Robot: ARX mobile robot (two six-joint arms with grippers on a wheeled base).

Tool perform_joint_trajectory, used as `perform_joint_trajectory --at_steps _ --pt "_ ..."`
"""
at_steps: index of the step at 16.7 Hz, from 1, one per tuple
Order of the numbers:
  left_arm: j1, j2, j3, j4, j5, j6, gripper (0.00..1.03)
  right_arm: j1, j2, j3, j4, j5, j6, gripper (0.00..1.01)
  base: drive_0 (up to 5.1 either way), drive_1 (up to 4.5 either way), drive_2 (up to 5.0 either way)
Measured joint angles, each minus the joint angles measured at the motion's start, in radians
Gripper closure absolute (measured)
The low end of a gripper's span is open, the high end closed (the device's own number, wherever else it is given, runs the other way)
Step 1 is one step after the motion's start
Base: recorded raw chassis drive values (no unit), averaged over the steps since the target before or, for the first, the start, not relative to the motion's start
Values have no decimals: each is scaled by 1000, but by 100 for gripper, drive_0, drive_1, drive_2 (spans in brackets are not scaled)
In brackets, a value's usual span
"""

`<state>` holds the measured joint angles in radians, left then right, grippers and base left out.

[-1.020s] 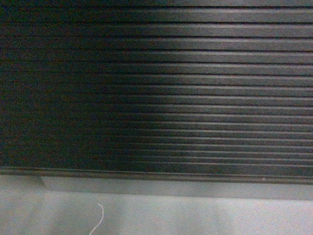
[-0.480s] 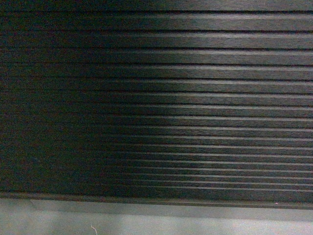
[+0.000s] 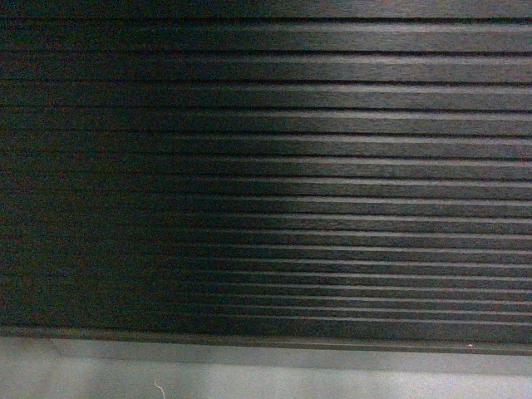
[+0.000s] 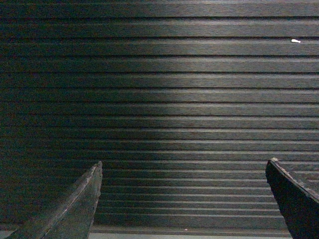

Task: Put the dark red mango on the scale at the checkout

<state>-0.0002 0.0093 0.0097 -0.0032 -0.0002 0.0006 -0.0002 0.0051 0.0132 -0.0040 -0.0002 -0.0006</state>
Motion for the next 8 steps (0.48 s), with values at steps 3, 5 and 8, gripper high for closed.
perform_joint_trajectory --at_steps 3,5,8 --pt "0 0 0 0 0 0 5 0 0 0 0 0 0 3 0 0 0" --pt "0 0 0 0 0 0 5 0 0 0 0 0 0 3 0 0 0" --pt "0 0 0 -2 0 0 5 0 0 0 -3 0 0 3 0 0 0"
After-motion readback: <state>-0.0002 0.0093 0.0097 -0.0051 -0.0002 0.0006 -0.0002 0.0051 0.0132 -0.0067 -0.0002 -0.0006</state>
